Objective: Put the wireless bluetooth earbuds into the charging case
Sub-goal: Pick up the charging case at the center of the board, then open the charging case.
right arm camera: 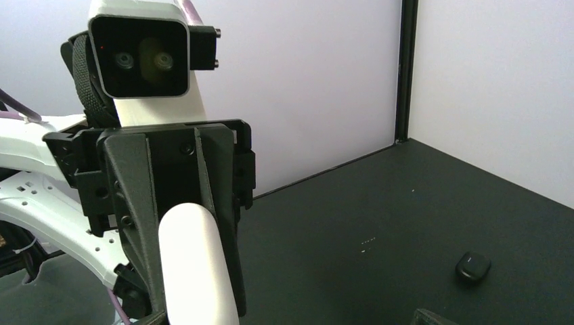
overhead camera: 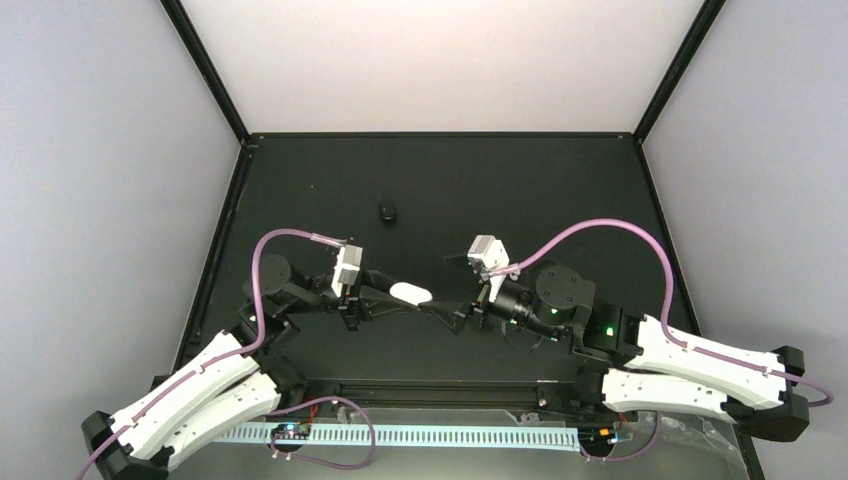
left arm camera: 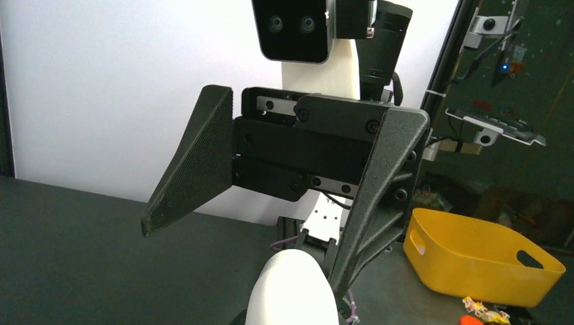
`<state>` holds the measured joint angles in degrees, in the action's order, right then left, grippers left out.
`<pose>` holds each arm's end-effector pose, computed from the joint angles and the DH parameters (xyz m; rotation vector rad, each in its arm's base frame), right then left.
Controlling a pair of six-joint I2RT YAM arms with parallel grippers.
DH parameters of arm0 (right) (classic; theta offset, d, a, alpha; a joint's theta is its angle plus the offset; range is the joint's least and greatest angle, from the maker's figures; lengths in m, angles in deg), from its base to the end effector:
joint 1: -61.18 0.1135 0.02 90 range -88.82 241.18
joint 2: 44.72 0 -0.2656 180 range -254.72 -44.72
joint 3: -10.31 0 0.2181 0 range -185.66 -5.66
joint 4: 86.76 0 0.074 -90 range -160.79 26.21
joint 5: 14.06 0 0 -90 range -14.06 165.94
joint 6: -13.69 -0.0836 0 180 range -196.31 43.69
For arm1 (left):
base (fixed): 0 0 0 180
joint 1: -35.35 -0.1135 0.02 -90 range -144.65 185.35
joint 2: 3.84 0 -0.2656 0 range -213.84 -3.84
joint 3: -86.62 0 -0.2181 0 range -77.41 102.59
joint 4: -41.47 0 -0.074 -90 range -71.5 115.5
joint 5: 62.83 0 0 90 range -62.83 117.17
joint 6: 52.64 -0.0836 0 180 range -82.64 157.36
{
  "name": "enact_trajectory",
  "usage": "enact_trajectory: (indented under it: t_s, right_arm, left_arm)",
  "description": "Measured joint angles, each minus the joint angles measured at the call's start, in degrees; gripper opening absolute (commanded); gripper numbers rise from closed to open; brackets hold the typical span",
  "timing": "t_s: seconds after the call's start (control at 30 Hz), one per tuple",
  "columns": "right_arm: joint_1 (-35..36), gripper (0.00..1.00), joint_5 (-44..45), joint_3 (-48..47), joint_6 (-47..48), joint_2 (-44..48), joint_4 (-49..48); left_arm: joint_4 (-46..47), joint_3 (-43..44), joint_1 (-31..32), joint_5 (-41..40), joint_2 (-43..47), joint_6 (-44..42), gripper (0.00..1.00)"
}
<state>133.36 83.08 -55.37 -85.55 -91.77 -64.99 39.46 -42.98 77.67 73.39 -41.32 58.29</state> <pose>0.0718 0.1895 0.3690 -0.8094 1.5164 0.9783 0.0712 -0.1465 0.3488 0.9938 1.2708 -1.4310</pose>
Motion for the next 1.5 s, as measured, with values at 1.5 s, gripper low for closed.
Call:
enact_trajectory:
  t_s: [1.5]
  right_arm:
    - [-9.18, 0.92, 8.22, 2.36, -8.66, 4.15, 1.14]
  left_arm:
    - [2.23, -6.49, -0.24, -8.85, 5.09, 5.88, 0.01]
